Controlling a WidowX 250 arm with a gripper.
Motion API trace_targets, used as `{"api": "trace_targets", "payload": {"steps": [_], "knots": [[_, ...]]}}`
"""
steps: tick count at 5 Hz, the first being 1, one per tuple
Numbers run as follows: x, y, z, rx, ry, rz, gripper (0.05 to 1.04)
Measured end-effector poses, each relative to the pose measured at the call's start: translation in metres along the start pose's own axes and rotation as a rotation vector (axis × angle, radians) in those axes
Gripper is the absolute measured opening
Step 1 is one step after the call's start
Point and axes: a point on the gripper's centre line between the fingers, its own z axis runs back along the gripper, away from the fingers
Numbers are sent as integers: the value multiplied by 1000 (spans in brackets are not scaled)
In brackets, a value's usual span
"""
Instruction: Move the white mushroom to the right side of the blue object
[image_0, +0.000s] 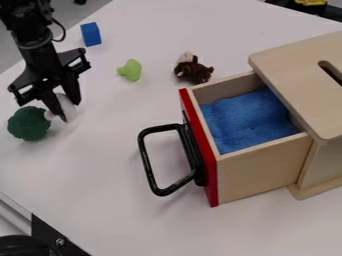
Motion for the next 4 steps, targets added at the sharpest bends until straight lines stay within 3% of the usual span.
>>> {"api": "trace_targets", "payload": {"steps": [2, 4], "knots": [[40, -20, 26, -24, -30, -64, 357], [90, -57, 22, 25, -51, -118, 357]]}}
